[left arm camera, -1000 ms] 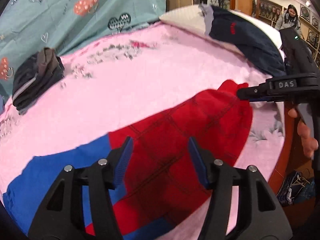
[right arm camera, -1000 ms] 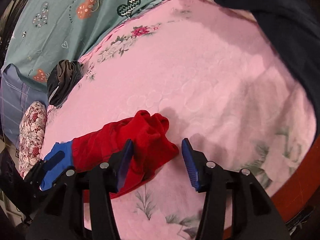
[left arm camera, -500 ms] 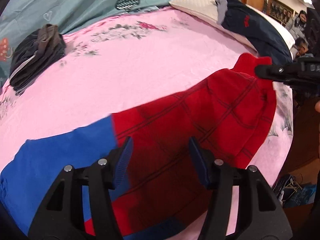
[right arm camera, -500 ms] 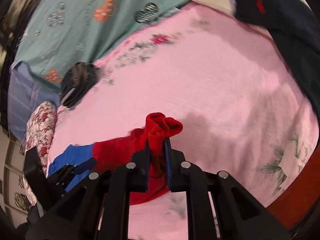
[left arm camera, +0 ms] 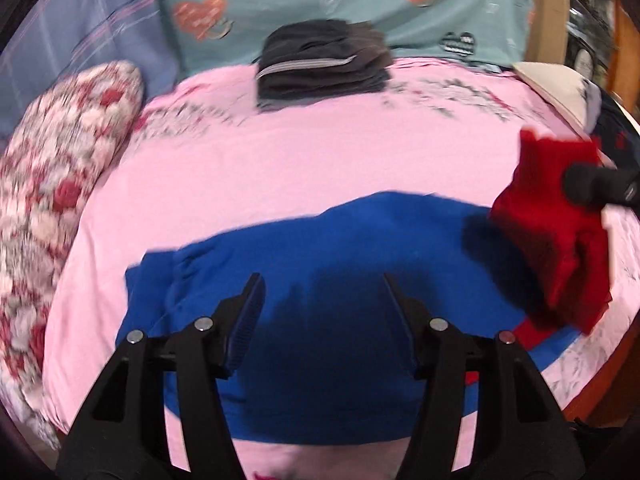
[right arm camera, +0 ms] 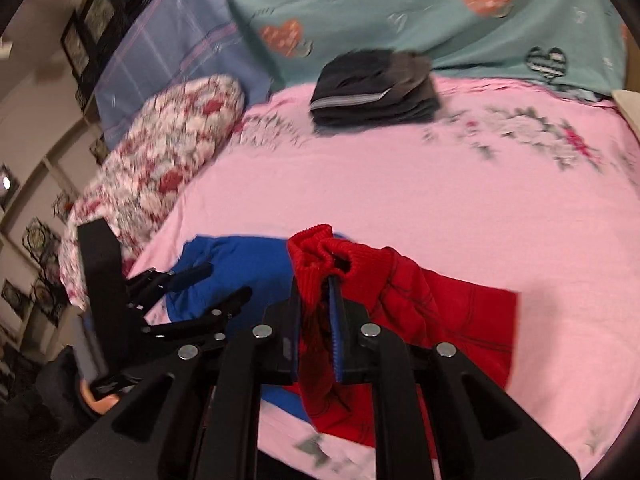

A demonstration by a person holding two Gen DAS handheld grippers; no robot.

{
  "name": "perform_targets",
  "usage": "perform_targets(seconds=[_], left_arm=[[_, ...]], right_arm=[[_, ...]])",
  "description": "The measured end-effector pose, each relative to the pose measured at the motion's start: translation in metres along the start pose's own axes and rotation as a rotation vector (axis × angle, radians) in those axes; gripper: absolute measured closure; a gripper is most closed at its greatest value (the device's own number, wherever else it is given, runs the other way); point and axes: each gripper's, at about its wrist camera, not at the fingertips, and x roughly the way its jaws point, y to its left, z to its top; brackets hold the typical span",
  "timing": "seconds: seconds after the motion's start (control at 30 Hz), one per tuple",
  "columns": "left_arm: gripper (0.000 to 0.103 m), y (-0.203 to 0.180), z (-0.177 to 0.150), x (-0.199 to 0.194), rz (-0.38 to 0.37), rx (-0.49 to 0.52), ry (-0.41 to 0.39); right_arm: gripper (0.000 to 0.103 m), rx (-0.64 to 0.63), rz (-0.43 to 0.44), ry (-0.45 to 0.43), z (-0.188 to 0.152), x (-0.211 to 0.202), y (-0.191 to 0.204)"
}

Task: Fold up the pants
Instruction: 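Fold the red leg with the right tool over onto the blue body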

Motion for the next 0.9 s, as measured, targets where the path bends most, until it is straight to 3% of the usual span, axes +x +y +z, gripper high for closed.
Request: perform_targets(seconds=[0.17, 0.23, 0.4, 0.43, 0.53, 0.7, 0.77, 0.83, 0.9], left_arm=[[0.043, 0.021, -0.016, 0.011, 0.011, -0.035, 0.028], [0.043, 0.022, -0.018, 0.011, -0.003, -0.034, 0.025], [0.043, 0.02, -0.014, 0.0, -0.036, -0.029, -0.02], [0.043, 0.019, -0.014, -0.003, -0.041, -0.029, -0.027], [0.04, 0.013, -0.011, -0.011, -0.065, -0.02, -0.042], [0.038, -0.019, -0.01, -0.007, -0.118, 0.038, -0.039], [0.035, -0.028, -0.014, 0.008, -0.08, 0.072, 0.0], [0.035, -0.025, -0.023, 0.032, -0.052, 0.067, 0.087], [0.031, -0.015, -0.029, 0.035, -0.062, 0.043, 0.093]], right_arm=[[0.085, -0.109, -0.048, 0.189, -0.033, 0.09, 0.024], [0.07, -0.143, -0.044, 0.158, -0.036, 0.084, 0.031], [0.067, -0.121, 0.147, 0.036, -0.016, 0.011, 0.031], [0.067, -0.117, 0.147, 0.015, -0.013, -0.001, 0.028], [0.067, -0.101, 0.034, 0.031, -0.013, -0.011, 0.008], [0.067, -0.141, -0.03, 0.131, -0.034, 0.021, -0.003], [0.067, -0.163, -0.022, 0.153, -0.041, 0.028, 0.0], [0.067, -0.178, -0.011, 0.164, -0.046, 0.032, 0.007], [0.067, -0.23, -0.028, 0.17, -0.049, 0.04, 0.016]])
